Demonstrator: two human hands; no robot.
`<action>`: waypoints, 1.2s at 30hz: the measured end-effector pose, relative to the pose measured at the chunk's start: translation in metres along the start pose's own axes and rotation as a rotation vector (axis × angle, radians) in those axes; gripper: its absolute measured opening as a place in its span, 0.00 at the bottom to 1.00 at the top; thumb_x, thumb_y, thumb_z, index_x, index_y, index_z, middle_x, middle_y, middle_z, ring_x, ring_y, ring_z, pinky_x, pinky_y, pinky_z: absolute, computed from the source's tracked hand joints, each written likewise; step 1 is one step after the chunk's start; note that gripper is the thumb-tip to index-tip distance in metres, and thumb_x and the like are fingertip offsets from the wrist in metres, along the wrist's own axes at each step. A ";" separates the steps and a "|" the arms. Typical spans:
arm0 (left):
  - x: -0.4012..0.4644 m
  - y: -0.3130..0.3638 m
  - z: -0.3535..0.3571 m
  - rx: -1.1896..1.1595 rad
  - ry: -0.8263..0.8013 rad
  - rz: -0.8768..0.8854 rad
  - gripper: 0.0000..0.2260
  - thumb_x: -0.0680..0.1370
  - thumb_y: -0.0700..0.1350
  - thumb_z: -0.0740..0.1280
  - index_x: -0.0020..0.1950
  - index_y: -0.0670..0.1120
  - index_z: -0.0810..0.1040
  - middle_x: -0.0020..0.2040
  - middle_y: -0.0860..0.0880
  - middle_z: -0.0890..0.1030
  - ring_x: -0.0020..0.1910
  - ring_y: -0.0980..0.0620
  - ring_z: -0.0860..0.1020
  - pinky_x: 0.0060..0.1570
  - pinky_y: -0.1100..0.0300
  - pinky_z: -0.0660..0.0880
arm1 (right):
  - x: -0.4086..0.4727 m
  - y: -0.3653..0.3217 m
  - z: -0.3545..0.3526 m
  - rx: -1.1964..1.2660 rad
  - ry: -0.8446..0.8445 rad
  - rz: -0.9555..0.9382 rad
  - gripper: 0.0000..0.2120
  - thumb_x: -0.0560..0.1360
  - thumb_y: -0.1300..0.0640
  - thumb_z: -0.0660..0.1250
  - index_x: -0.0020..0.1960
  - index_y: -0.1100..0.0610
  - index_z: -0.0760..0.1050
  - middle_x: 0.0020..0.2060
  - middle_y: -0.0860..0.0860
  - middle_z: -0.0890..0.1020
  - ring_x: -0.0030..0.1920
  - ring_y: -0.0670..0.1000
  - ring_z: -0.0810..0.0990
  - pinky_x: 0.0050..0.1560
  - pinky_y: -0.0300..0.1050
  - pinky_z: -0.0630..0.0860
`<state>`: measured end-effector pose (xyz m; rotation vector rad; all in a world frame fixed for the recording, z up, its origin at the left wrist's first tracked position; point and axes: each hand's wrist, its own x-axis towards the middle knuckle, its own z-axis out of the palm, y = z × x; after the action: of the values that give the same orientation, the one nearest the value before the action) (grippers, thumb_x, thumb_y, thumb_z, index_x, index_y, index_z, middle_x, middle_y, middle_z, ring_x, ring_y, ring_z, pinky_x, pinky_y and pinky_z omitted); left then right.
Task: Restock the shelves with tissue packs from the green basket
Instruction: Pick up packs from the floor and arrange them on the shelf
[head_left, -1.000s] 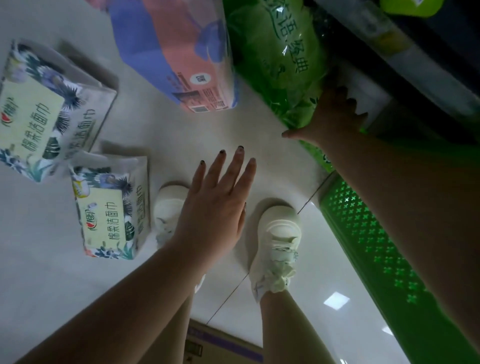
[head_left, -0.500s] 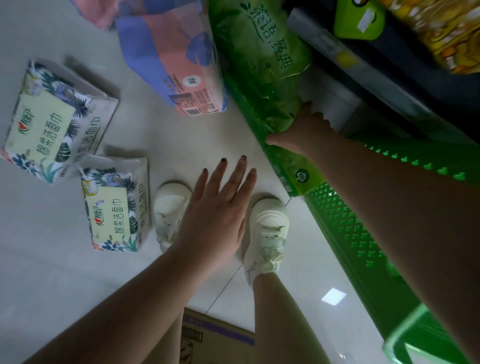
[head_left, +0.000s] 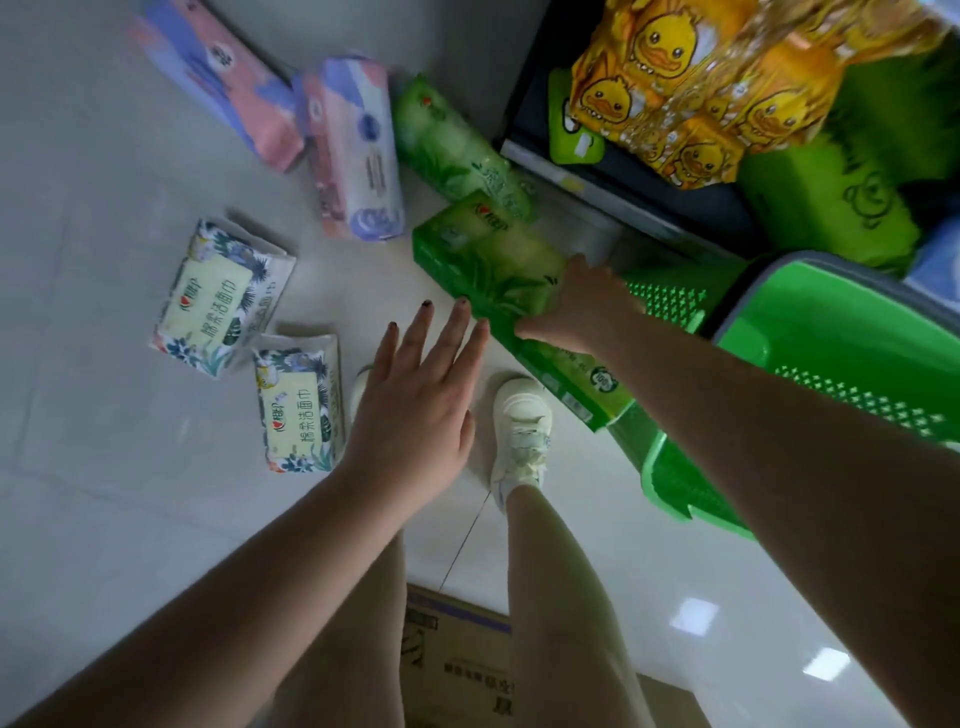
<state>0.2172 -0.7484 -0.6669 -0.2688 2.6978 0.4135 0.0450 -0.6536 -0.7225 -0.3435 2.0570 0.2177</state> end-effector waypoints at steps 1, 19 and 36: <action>-0.006 0.001 -0.011 0.008 0.006 0.003 0.28 0.72 0.47 0.54 0.72 0.41 0.65 0.71 0.40 0.67 0.68 0.36 0.67 0.65 0.40 0.61 | -0.015 0.000 -0.008 0.010 0.014 -0.014 0.51 0.62 0.34 0.71 0.73 0.57 0.52 0.66 0.59 0.67 0.65 0.62 0.69 0.61 0.60 0.71; -0.083 0.042 -0.246 0.182 0.252 0.188 0.31 0.68 0.43 0.63 0.71 0.41 0.66 0.71 0.39 0.66 0.67 0.35 0.68 0.65 0.40 0.63 | -0.294 0.008 -0.167 0.039 0.415 -0.246 0.49 0.61 0.38 0.72 0.73 0.55 0.53 0.64 0.57 0.68 0.64 0.61 0.68 0.60 0.60 0.71; -0.114 0.117 -0.386 0.193 0.611 0.171 0.31 0.70 0.47 0.56 0.74 0.43 0.57 0.74 0.41 0.57 0.71 0.37 0.59 0.68 0.42 0.54 | -0.456 0.050 -0.304 -0.146 0.740 -0.388 0.51 0.61 0.38 0.72 0.74 0.55 0.51 0.64 0.58 0.68 0.65 0.60 0.67 0.61 0.57 0.67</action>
<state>0.1553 -0.7493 -0.2522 -0.1202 3.3475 0.1226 -0.0109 -0.6265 -0.1757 -1.0224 2.6361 -0.0073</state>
